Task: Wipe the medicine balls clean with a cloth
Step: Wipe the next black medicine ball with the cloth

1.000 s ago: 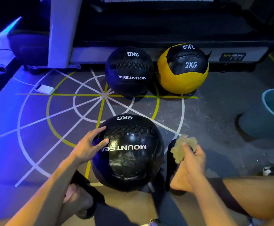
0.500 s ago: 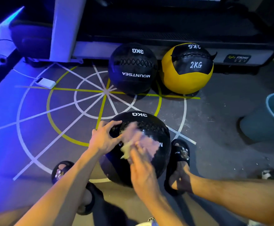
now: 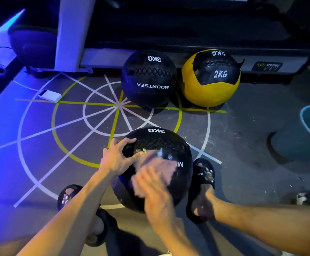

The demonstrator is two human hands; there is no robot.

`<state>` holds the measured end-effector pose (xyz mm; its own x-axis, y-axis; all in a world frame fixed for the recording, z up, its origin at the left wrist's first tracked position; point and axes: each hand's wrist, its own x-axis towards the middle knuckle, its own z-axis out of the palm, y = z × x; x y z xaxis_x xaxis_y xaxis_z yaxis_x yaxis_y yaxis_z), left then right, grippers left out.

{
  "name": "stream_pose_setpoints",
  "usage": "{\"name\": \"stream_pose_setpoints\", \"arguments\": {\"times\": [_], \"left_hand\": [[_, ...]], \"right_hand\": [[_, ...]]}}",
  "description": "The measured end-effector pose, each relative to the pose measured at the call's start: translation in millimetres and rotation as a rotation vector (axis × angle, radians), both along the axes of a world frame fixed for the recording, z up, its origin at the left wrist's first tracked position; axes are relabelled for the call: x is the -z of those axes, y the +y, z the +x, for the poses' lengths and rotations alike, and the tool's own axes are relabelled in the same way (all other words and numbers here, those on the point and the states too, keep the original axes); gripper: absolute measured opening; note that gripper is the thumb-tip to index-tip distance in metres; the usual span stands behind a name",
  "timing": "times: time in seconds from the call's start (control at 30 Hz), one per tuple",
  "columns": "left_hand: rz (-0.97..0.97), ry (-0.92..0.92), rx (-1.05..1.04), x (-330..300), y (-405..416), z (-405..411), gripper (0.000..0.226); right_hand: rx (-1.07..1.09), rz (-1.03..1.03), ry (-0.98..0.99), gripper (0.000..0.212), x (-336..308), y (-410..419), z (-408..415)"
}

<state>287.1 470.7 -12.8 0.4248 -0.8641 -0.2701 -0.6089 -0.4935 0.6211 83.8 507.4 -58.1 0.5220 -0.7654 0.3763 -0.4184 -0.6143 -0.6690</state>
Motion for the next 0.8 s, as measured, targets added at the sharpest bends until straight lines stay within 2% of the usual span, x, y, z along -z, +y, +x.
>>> {"name": "stream_pose_setpoints", "arguments": {"times": [0.07, 0.13, 0.2, 0.27, 0.33, 0.37, 0.43, 0.57, 0.63, 0.7, 0.8], "left_hand": [[-0.010, 0.029, 0.013, 3.3, 4.9, 4.7, 0.074], [-0.025, 0.038, 0.027, 3.9, 8.3, 5.6, 0.072], [-0.016, 0.044, 0.017, 3.2, 9.2, 6.7, 0.069], [-0.011, 0.050, 0.017, 2.3, 8.8, 6.4, 0.068], [-0.014, 0.049, 0.015, 1.1, 10.1, 3.1, 0.069], [-0.021, 0.045, 0.015, 1.0, 11.2, 1.3, 0.070], [-0.031, 0.058, 0.007, 4.1, 14.6, 3.7, 0.070], [-0.068, 0.156, -0.024, 17.0, 35.0, 27.2, 0.070], [-0.094, 0.202, -0.035, 18.8, 45.4, 33.0, 0.073], [-0.111, 0.218, -0.035, 18.0, 50.5, 32.7, 0.075], [-0.126, 0.233, -0.048, 15.6, 51.2, 26.1, 0.066]], "right_hand": [[-0.258, -0.176, 0.091, 0.035, -2.4, 7.8, -2.5], [-0.279, -0.221, 0.080, 0.034, -9.3, -8.0, -18.9], [-0.127, -0.059, 0.025, 0.040, -14.0, -21.3, -41.3], [0.181, 0.189, -0.024, 0.048, -4.5, -33.0, -70.9], [0.434, 0.350, -0.034, 0.043, 9.4, -37.6, -78.7], [0.481, 0.384, -0.067, 0.040, 11.5, -34.5, -72.5], [0.471, 0.346, -0.107, 0.037, 5.6, -21.3, -47.3], [0.127, 0.182, -0.069, 0.071, -6.7, 4.2, -28.5], [0.046, 0.125, -0.042, 0.062, 1.0, -3.1, -38.0], [0.110, 0.220, -0.069, 0.050, 1.0, -14.0, -40.0], [0.277, 0.333, -0.173, 0.049, 4.6, -41.8, -29.1]]}}
